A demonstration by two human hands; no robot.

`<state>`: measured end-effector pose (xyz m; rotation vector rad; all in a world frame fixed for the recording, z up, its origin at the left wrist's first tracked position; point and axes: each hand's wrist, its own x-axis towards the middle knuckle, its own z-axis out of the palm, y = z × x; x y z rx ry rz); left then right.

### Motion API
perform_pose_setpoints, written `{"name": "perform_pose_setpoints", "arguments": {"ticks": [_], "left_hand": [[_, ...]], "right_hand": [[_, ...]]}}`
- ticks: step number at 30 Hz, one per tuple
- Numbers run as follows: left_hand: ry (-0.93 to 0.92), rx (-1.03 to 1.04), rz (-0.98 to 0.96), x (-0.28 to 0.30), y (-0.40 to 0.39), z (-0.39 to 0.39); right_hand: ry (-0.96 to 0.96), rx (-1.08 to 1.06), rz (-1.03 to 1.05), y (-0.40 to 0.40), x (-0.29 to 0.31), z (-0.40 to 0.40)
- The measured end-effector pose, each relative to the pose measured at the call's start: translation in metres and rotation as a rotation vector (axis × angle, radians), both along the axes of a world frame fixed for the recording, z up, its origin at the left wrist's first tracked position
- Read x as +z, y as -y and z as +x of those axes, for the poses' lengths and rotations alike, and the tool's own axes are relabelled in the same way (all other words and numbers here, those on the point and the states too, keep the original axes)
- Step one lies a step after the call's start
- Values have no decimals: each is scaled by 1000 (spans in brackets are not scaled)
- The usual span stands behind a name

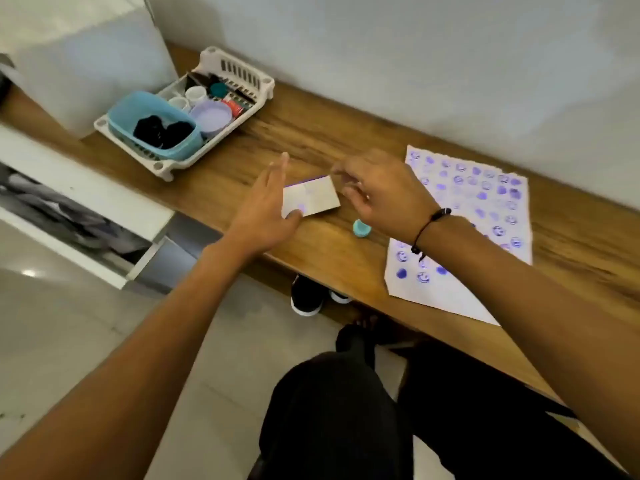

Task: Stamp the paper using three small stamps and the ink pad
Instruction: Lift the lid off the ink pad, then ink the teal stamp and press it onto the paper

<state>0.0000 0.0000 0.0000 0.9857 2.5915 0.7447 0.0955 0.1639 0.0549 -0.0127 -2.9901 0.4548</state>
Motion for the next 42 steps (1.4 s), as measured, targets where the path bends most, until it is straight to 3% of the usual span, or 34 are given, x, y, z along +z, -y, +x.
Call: {"name": "perform_pose_setpoints", "arguments": {"ticks": [6,13,18,21,26,28,31,42], "left_hand": [[127,-64,-97,-31,12,-14],[-4,-11,-27,-47,8,-23],[0,-32,21,-50,10,-30],[57,-13,49,-49,12,-31],[111,30,85,-46,14,-33],[109,43,87,-47,13,-32],[95,45,75,-48,11,-32],[69,42,28,-42,7,-26]], "right_hand": [[334,216,346,11,-34,-65],[385,352,443,6,-52,-88],[542,423,339,0,-40,-104],[657,362,223,-8,-27,-112],[853,188,-220,-27,-10,-131],[847,101,-372,-33,-10,-137],[757,-11,-415,-38,-18,-144],[414,-91,2,-23,-28,-131]]}}
